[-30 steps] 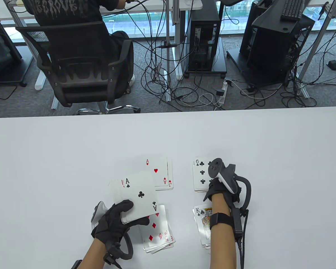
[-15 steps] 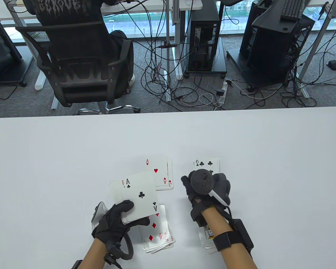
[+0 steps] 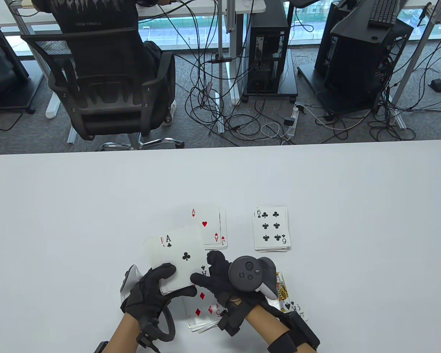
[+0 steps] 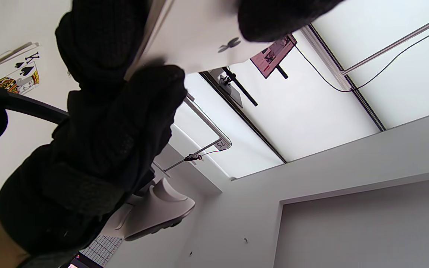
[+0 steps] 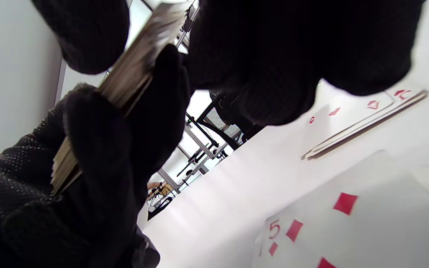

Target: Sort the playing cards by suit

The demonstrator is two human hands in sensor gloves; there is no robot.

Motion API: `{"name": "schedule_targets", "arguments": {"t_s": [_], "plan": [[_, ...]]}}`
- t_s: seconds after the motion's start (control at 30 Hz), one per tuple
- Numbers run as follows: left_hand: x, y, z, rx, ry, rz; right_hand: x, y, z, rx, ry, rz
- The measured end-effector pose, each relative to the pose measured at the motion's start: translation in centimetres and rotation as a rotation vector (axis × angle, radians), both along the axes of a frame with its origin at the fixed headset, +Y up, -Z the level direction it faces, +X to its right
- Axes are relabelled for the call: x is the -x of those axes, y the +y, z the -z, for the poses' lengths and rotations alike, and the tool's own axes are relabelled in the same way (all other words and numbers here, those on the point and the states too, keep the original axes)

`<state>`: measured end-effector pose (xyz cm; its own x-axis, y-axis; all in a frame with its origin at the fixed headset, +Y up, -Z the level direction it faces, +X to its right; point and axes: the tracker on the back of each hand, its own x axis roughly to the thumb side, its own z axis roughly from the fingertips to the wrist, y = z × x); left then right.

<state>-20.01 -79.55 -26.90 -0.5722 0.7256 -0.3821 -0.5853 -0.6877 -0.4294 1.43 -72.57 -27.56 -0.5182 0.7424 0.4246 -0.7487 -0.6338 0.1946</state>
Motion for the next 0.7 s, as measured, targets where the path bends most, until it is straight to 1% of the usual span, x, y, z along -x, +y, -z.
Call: {"name": "schedule_targets", "arguments": {"t_s": [0.2,0.33,0.53,0.6,0.7], "plan": [[0.0,-0.1,0.0,-0.003,-0.003,0.019,0.0,-0.2,0.0,-0.041,-0.048,0.078],[0.0,-0.1,0.0,-0.003,-0.004,0.012,-0.2,-0.4,0.3,0.001,-0.053,0.132],[0.0,-0.1,0.0,-0.005,-0.005,0.024,-0.9,-0.4,1.0,0.030,-0.073,0.119],[0.0,-0.1,0.0,-0.005,-0.002,0.017,-1.6,-0.2,1.4,0.045,-0.101,0.122],[0.0,0.0,0.0,-0.007,-0.003,0.008,-2.9,0.0,2.2,0.101,-0.115,0.155]]}}
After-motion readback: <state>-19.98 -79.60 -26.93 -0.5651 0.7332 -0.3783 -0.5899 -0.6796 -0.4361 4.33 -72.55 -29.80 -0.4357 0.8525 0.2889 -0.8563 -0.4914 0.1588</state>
